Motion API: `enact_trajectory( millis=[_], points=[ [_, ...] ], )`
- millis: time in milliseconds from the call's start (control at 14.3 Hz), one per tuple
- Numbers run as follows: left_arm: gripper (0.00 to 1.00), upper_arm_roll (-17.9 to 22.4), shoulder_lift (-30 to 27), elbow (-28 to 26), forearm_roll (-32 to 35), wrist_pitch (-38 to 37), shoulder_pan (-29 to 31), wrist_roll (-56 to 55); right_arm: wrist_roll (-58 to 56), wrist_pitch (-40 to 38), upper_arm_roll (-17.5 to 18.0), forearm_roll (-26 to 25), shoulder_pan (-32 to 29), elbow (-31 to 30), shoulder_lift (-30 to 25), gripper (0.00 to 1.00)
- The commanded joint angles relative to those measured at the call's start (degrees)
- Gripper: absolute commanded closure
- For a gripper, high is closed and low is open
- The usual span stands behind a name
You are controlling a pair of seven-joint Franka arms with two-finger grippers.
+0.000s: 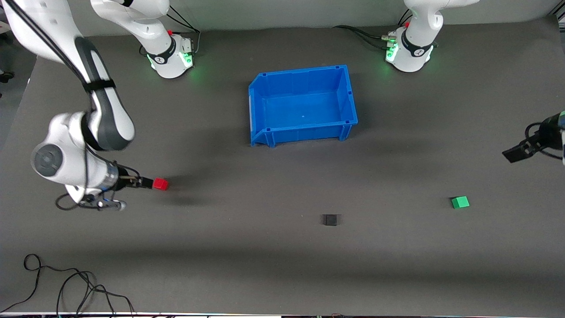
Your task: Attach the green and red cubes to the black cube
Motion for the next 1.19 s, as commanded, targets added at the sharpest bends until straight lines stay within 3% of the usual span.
enact_trajectory(
  millis=[0, 350, 420, 560, 840, 910, 1120],
  points=[
    [0.0, -0.14, 3.86, 2.31, -2.08, -0.62, 1.75, -7.44, 2.75, 2.45, -0.17, -0.47, -0.13, 1.47, 5.47, 0.0],
    [0.0, -0.06, 9.93, 2.32, -11.84, 8.07, 8.0, -21.14, 13.23, -1.15, -0.17, -0.65, -0.31, 1.12, 6.9, 0.02],
    [0.0, -0.06, 11.51, 2.14, -12.03, 10.09, 8.09, -24.48, 13.32, -1.41, -0.26, -0.73, -0.13, 1.03, 7.33, 0.1],
    [0.0, -0.06, 15.02, 1.79, -11.16, 15.09, 8.01, -33.34, 13.41, -1.59, -0.35, -0.65, -0.05, 0.94, 7.77, 0.6],
    [0.0, -0.06, 18.81, -0.14, -10.62, 22.48, 8.09, -41.62, 13.5, -1.51, -0.35, -0.65, -0.05, 1.12, 9.01, 0.63],
    [0.0, 0.03, 19.43, -1.1, -10.54, 25.11, 8.18, -44.61, 13.59, -1.5, -0.35, -0.65, -0.05, 1.12, 9.09, 0.8],
    [0.0, 0.03, 21.45, -4.0, -7.56, 30.75, 7.48, -51.73, 13.76, -1.77, -0.17, -0.56, -0.13, 2.34, 8.4, 0.88]
  ],
)
